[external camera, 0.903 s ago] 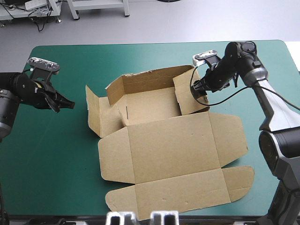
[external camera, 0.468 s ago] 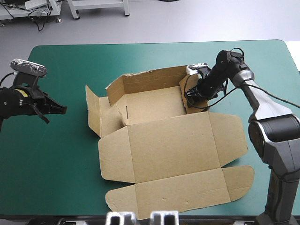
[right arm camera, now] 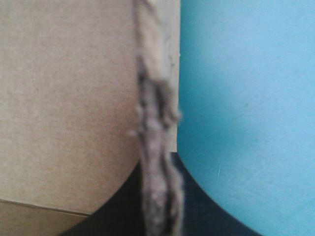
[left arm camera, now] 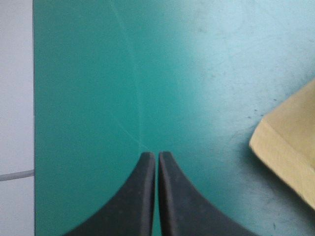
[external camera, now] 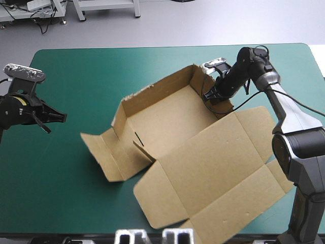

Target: Fold the box

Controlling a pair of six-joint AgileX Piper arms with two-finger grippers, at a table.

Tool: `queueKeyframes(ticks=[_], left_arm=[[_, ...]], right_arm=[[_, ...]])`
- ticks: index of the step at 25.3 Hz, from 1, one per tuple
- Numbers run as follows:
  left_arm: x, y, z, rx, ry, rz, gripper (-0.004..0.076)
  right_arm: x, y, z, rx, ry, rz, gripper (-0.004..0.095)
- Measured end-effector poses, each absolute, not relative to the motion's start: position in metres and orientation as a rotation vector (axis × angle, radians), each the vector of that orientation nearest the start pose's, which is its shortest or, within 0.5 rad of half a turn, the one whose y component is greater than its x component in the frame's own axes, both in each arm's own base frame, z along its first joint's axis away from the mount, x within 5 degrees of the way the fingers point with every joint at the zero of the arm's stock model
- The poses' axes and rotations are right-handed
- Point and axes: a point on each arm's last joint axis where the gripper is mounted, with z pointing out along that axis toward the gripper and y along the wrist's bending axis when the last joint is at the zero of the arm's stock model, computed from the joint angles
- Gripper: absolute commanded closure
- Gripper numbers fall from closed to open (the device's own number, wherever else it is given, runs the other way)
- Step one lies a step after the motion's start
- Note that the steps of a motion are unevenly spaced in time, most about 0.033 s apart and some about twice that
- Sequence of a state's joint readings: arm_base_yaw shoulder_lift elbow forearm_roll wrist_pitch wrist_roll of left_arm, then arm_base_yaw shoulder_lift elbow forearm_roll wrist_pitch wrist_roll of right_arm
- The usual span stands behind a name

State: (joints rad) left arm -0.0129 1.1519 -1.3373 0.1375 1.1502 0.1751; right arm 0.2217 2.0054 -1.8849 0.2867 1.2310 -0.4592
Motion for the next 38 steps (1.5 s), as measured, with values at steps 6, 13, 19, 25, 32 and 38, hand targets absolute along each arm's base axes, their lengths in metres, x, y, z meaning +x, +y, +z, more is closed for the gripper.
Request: queueKeyframes(ticks=[6, 13, 19, 25, 32, 38], left_arm=[[0.217, 0.017, 0.421, 0.151, 2.387, 0.353, 0.0706], [0.224, 0.029, 0.425, 0.052, 2.311, 0.390, 0.0575], [0.241, 0.050, 0.412, -0.019, 2.332, 0.237, 0.0525], [0.268, 0.064, 0.391, -0.005, 2.336, -0.109, 0.0524], [0.315, 0.040, 0.366, 0.207, 2.129, -0.813, 0.0508], [0.323, 0.030, 0.369, 0.238, 1.997, -1.018, 0.0508]], right_arm=[[0.394, 0.110, 0.380, -0.820, 2.415, 0.304, 0.0926], [0.364, 0.056, 0.450, -0.642, 2.245, 0.298, 0.0926], [0.344, 0.009, 0.481, -0.505, 2.139, 0.350, 0.0926], [0.337, -0.002, 0.492, -0.475, 2.065, 0.432, 0.0926], [0.335, 0.008, 0.500, -0.492, 1.980, 0.585, 0.0926], [0.334, 0.018, 0.500, -0.525, 1.975, 0.603, 0.0926]])
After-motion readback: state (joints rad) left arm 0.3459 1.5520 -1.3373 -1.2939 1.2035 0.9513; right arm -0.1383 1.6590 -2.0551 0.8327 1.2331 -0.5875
